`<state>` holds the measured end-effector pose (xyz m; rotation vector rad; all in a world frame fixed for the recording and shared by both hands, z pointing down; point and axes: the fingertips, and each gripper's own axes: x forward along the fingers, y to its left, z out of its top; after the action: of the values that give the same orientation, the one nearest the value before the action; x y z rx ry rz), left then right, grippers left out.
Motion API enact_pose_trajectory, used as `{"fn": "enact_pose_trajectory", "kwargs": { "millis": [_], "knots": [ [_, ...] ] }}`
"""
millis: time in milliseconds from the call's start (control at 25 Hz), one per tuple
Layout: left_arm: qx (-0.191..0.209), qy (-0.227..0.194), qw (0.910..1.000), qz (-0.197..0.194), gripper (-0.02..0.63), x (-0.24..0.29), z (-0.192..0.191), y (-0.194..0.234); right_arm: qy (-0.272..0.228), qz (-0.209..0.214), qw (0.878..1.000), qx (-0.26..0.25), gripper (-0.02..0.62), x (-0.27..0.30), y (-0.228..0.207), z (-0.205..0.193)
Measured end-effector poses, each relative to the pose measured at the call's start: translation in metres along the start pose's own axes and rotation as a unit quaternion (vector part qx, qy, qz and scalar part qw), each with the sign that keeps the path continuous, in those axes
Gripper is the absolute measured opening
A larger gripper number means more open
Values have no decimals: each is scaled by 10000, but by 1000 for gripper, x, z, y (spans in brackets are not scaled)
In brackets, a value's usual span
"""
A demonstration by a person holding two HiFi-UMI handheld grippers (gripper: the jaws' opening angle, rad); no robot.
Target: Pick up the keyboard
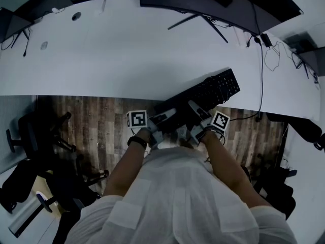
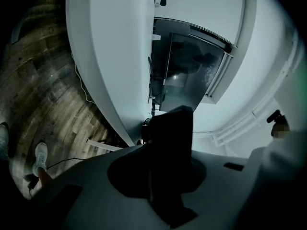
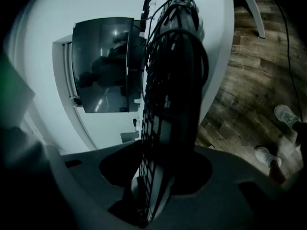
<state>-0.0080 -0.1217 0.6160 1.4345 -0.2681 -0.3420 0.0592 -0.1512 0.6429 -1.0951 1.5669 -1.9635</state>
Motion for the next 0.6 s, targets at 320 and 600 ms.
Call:
{"fn": "enact_pose_trajectory", "kwargs": {
  "millis": [320, 600],
  "knots": [
    [-60, 27, 9999, -141, 74, -1, 2, -4, -686, 241, 9974, 31, 81, -11, 7, 35],
    [271, -113, 9977, -618, 75, 3, 19, -40, -551, 968, 9911, -724, 67, -4, 63, 47]
  ]
}}
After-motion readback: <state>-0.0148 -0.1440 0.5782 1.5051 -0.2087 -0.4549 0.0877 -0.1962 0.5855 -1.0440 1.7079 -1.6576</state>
